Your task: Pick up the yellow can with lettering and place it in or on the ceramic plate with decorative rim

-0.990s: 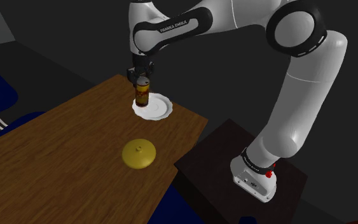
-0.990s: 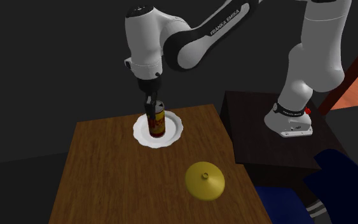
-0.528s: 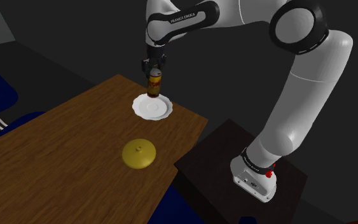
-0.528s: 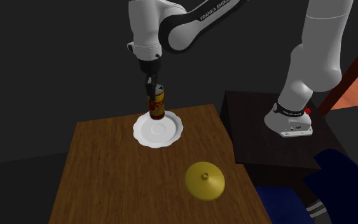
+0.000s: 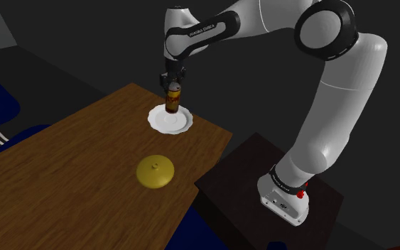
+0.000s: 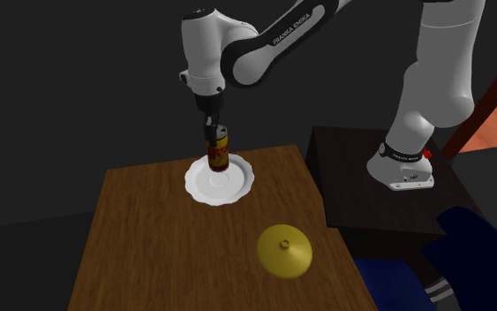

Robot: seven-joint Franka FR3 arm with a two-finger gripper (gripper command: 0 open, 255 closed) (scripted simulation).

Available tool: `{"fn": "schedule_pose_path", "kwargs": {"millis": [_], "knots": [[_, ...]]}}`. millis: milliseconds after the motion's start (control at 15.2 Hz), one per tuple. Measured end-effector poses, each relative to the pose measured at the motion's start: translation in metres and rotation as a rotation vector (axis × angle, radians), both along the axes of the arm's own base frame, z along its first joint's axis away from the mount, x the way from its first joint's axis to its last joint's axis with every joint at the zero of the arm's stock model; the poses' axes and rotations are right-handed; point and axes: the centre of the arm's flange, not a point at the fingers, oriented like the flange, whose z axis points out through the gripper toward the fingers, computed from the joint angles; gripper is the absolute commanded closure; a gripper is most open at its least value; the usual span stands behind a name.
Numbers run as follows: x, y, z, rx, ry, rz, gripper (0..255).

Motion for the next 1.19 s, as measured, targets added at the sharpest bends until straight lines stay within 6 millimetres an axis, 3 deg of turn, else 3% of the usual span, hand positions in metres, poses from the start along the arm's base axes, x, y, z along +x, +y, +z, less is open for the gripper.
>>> {"fn": "schedule_pose_path", "kwargs": {"millis": [858, 1188], "knots": [[-0.001, -0.002, -0.069, 0.0, 0.0, 0.0, 255], [0.001, -0.001, -0.072, 0.001, -0.008, 0.0, 255]]}}
